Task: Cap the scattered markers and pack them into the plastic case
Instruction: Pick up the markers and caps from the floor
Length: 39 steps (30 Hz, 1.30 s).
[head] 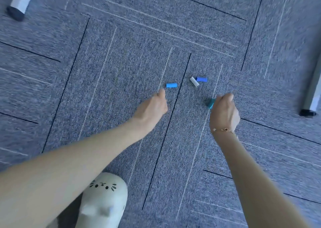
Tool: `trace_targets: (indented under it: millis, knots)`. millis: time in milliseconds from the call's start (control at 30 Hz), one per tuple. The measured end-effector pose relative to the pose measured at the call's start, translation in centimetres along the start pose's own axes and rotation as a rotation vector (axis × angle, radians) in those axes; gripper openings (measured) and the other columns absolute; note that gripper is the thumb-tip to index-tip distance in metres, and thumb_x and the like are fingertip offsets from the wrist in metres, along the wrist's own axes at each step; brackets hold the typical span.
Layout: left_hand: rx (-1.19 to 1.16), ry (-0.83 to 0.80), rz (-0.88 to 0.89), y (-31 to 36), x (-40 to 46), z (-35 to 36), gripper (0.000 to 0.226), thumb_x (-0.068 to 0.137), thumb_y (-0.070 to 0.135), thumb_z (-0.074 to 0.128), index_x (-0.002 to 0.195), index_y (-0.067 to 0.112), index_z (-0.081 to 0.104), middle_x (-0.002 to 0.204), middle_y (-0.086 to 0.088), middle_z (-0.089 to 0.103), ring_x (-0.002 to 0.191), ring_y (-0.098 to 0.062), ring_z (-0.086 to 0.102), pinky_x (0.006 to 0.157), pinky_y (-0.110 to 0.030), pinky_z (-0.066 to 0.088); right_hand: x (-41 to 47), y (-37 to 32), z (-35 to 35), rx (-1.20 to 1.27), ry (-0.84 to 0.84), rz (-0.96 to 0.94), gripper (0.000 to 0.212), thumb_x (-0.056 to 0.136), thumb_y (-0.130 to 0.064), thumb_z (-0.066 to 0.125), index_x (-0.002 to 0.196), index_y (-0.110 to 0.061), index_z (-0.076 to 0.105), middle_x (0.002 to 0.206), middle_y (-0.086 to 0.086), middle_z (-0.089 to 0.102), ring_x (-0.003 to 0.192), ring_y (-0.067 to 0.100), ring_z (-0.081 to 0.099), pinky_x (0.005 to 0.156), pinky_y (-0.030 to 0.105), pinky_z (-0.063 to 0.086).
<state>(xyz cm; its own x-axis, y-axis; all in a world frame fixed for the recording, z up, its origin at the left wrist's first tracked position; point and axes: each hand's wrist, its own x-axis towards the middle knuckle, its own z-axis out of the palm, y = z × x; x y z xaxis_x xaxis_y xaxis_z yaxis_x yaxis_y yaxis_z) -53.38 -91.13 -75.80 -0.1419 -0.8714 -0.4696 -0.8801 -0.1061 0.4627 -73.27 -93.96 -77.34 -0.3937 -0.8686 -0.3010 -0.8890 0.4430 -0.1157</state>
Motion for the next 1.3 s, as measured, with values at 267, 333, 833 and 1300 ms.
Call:
trace_targets:
  millis: [267, 333, 833, 1300]
  knots:
    - [0.112, 0.031, 0.026, 0.7, 5.1, -3.1, 0.022, 0.102, 0.013, 0.032, 0.124, 0.008, 0.035, 0.067, -0.002, 0.049, 0.044, -0.012, 0.039, 0.037, -0.022, 0.030, -1.3, -0.5, 1.0, -0.161, -0.125, -0.092, 0.032, 0.102, -0.032, 0.033, 0.105, -0.002, 0.044, 0.074, 0.008, 0.057, 0.054, 0.020, 0.051, 0.046, 0.029, 0.038]
    - [0.203, -0.024, 0.025, 1.1, 5.4, -2.5, 0.031, 0.102, 0.009, 0.035, 0.132, 0.007, 0.029, 0.070, -0.003, 0.052, 0.049, -0.015, 0.043, 0.041, -0.025, 0.032, -0.5, -0.7, 0.2, -0.182, -0.116, -0.161, 0.026, 0.101, -0.027, 0.035, 0.104, -0.003, 0.045, 0.067, 0.005, 0.050, 0.047, 0.014, 0.043, 0.042, 0.024, 0.031]
    - [0.426, -0.191, -0.031, -2.4, 1.7, -0.7, 0.067, 0.088, -0.013, 0.041, 0.146, 0.004, 0.010, 0.063, 0.001, 0.047, 0.046, -0.011, 0.039, 0.038, -0.026, 0.028, 1.9, -5.6, 0.3, -0.335, -0.023, -0.608, 0.035, 0.101, -0.034, 0.025, 0.117, -0.007, 0.041, 0.124, 0.023, 0.046, 0.056, 0.029, 0.057, 0.044, 0.032, 0.047]
    - [0.314, -0.101, 0.016, -4.4, 0.9, 0.0, 0.037, 0.097, 0.001, 0.042, 0.131, 0.007, 0.028, 0.058, 0.003, 0.047, 0.041, -0.013, 0.040, 0.036, -0.027, 0.034, 1.4, -4.7, 0.6, -0.503, -0.058, -0.722, 0.047, 0.099, -0.050, 0.026, 0.103, -0.007, 0.045, 0.118, 0.026, 0.053, 0.055, 0.032, 0.063, 0.033, 0.021, 0.024]
